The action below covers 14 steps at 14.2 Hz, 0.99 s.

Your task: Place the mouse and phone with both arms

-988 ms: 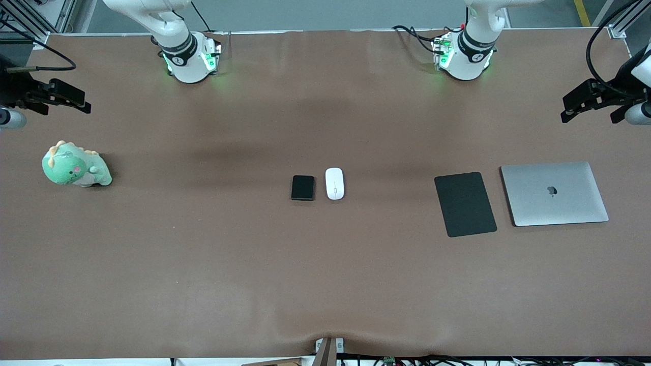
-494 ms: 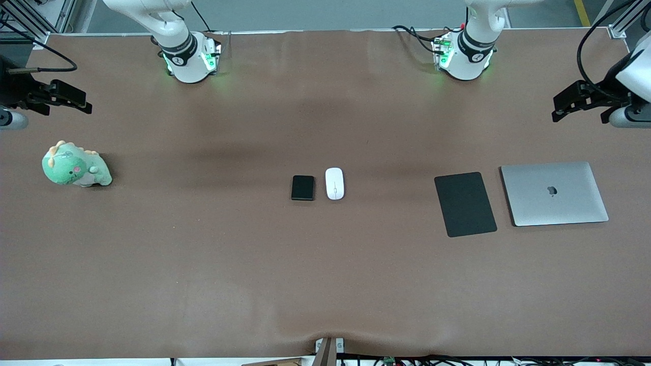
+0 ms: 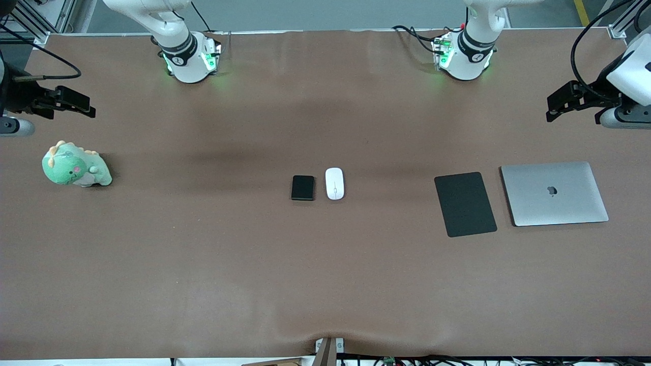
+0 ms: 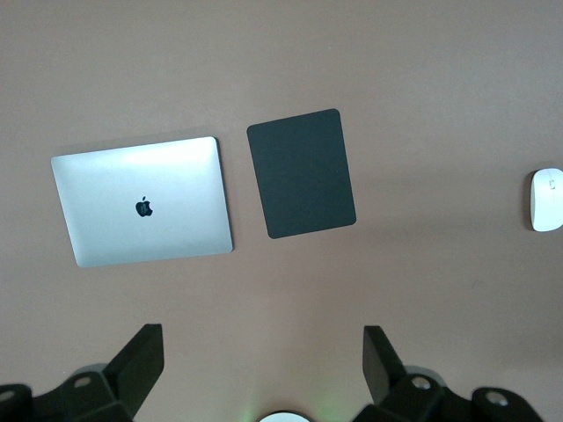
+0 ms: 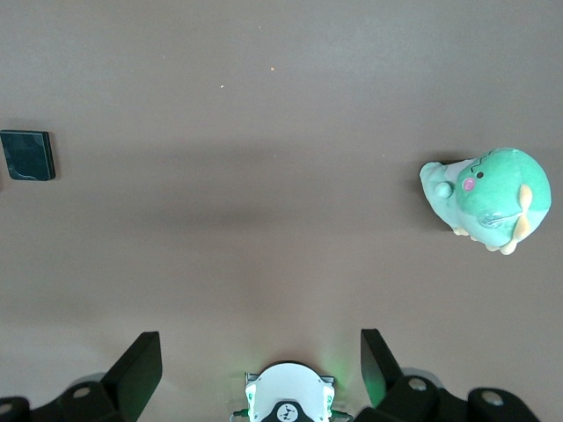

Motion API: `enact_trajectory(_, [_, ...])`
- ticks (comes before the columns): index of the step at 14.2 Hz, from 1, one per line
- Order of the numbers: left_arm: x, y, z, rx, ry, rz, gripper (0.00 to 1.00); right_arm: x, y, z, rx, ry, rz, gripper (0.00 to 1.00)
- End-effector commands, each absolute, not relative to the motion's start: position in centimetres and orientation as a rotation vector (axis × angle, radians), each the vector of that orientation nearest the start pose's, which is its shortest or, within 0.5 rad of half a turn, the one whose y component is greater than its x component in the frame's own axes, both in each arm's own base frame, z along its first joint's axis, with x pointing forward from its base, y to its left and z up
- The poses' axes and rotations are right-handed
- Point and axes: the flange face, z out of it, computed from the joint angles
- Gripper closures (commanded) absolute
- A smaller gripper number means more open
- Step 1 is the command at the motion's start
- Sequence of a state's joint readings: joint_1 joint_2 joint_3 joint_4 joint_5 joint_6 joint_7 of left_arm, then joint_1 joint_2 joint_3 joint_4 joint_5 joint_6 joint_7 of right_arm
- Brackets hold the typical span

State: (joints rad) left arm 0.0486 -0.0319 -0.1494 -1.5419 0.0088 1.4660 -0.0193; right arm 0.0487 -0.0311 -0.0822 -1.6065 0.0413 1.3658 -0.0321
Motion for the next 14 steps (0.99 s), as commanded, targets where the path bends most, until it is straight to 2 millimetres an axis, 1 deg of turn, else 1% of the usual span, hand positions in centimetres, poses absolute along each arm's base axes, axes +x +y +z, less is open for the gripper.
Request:
enact_trajectory(1, [53.0,-5.1,64.3,-3.076,0.125,0.078,0.00,52.8,-0.7,60.2,-3.057,-0.030,0.341,0.00])
enact_trajectory(3, [53.0,-5.1,64.2,-3.076,0.126,0.073,0.00,52.9,-0.5,60.0,-3.057,-0.034,0.343,0.00])
enact_trajectory(4, [53.0,-5.2,64.2,-3.076,0.128,0.073,0.00,53.1,-0.3,59.6,-3.055,-0.039,0.355,0.00])
enact_trajectory(7, [53.0,-5.2,63.4,-3.075,0.108,0.077,0.00,53.2,-0.5,59.5,-3.050,-0.032,0.356,0.00])
enact_trajectory(8, [53.1,-5.0,63.5,-3.077,0.102,0.070,0.00,53.2,-0.3,59.5,-3.050,-0.037,0.359,0.00])
enact_trajectory(10, [53.3,-4.8,63.7,-3.082,0.095,0.047,0.00,53.2,-0.5,59.5,-3.049,-0.032,0.359,0.00])
enact_trajectory(14, [53.9,-4.8,63.0,-3.080,0.095,0.030,0.00,53.2,-0.5,59.5,-3.049,-0.032,0.361,0.00])
